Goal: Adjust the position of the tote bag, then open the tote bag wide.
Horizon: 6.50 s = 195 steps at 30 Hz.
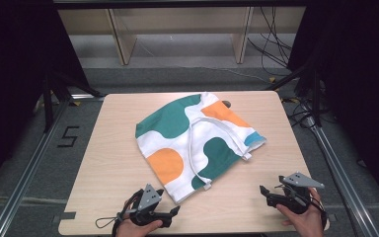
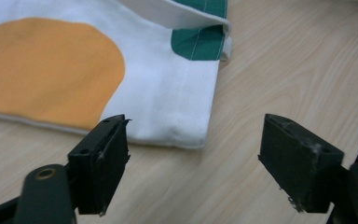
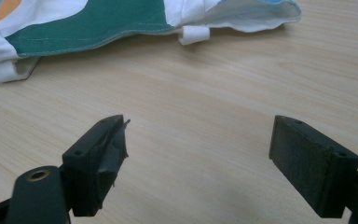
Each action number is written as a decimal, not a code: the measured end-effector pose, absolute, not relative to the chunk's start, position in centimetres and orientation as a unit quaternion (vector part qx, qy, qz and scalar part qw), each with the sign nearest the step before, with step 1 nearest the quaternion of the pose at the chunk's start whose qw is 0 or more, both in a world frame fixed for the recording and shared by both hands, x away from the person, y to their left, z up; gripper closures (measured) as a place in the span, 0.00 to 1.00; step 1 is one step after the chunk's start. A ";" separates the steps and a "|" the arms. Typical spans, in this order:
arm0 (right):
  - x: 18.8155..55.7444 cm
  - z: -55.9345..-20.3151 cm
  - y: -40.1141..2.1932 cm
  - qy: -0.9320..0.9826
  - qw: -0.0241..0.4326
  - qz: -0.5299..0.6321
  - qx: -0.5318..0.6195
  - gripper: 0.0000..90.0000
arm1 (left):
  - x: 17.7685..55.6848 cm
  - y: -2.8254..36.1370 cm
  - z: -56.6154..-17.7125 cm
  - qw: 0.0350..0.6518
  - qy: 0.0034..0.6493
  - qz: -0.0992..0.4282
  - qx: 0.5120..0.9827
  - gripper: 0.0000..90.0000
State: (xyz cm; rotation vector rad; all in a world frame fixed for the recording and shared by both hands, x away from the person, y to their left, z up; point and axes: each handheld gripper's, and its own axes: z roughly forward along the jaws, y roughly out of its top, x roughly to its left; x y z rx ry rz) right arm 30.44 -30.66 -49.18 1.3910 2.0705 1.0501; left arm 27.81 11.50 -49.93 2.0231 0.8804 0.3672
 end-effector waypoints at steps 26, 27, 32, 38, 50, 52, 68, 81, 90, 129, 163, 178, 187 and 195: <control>30.8 -49.4 -30.7 0.761 0.203 0.378 0.486 0.23 | 31.4 7.6 -51.1 0.368 0.283 0.204 0.862 0.58; 30.9 -49.5 -30.7 0.762 0.207 0.376 0.486 0.23 | 31.4 7.7 -51.0 0.378 0.280 0.207 0.858 0.64; 30.8 -49.4 -30.7 0.761 0.201 0.380 0.486 0.24 | 31.4 8.7 -50.4 0.369 0.272 0.214 0.862 0.80; 30.6 -49.3 -30.6 0.757 0.197 0.379 0.495 0.24 | 31.1 10.4 -50.2 0.347 0.272 0.231 0.867 0.89; 30.9 -49.3 -30.6 0.764 0.210 0.379 0.479 0.26 | 31.7 16.4 -49.6 0.343 0.315 0.257 0.847 0.92; 31.4 -49.3 -30.4 0.767 0.215 0.381 0.469 0.27 | 31.9 17.1 -49.7 0.345 0.322 0.263 0.842 0.91; 38.5 -49.8 -25.4 0.825 0.269 0.322 0.379 0.44 | 32.4 17.9 -49.8 0.339 0.323 0.259 0.844 0.89; 40.6 -50.5 -23.2 0.866 0.258 0.280 0.323 0.82 | 32.5 18.0 -49.7 0.341 0.324 0.251 0.846 0.88; 37.3 -49.3 -24.1 0.860 0.231 0.313 0.330 0.95 | 31.9 18.8 -49.5 0.363 0.343 0.256 0.828 0.91; 33.4 -49.9 -22.8 0.876 0.250 0.305 0.279 0.94 | 31.5 18.9 -50.4 0.317 0.343 0.258 0.846 0.81; 32.6 -46.2 -23.6 0.824 0.272 0.397 0.299 0.98 | 29.9 19.3 -46.1 0.425 0.338 0.309 0.781 0.97; 32.0 -42.1 -24.6 0.787 0.306 0.448 0.292 0.98 | 29.3 19.2 -41.8 0.472 0.330 0.332 0.747 0.97; 32.1 -37.4 -24.7 0.767 0.341 0.471 0.273 0.98 | 29.6 19.1 -37.4 0.503 0.313 0.360 0.721 0.97; 31.9 -34.4 -24.8 0.742 0.382 0.482 0.265 0.98 | 29.9 19.3 -34.8 0.542 0.306 0.358 0.696 0.97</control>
